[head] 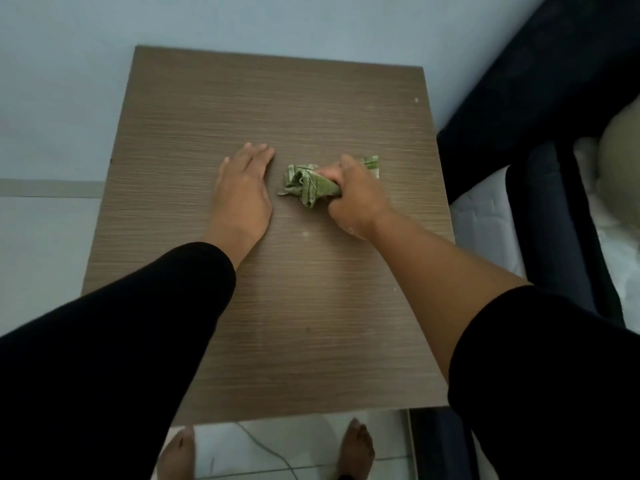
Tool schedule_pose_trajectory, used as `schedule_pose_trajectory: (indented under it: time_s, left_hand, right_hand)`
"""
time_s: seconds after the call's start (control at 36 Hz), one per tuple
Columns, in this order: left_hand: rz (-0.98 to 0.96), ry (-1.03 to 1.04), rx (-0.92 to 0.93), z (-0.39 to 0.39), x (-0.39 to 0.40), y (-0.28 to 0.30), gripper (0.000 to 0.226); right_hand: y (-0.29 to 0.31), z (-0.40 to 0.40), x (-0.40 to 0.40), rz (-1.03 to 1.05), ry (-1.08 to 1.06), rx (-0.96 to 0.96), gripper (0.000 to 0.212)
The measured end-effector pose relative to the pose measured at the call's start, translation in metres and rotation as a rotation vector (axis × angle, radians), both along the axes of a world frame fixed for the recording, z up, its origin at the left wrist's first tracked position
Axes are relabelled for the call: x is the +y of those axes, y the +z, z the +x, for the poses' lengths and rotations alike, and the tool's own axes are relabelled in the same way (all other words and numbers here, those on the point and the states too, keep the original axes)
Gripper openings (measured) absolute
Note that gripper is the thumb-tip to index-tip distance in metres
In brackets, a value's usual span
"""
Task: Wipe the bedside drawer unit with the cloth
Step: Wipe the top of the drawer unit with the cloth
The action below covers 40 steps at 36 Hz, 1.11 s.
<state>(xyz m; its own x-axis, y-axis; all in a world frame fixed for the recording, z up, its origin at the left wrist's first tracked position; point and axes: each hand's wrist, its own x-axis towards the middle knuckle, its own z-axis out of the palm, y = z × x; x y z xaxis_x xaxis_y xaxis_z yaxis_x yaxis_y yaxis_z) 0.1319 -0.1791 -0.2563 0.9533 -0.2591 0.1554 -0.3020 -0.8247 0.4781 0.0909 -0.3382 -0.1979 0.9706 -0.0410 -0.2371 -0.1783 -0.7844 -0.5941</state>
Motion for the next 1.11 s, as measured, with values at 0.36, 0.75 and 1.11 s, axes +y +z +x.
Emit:
schedule_pose_trajectory:
  time_s: [0.36,0.75,1.11]
  left_hand:
    - [0.045,-0.061,0.125,-0.056,0.003,0.007,0.044]
    - [0.115,-0.103,0.253,-0.112,0.004,0.019,0.049]
    - [0.157,-0.162,0.297,-0.149,-0.004,0.030,0.052]
  right_hand:
    - [-0.001,-0.095,0.017,0.068,-0.015,0.053,0.048]
    - [-0.001,-0.203,0.038,0.089,0.067,0.067,0.053]
    - [0.005,-0.254,0.050,0.122,0.102,0.090,0.053]
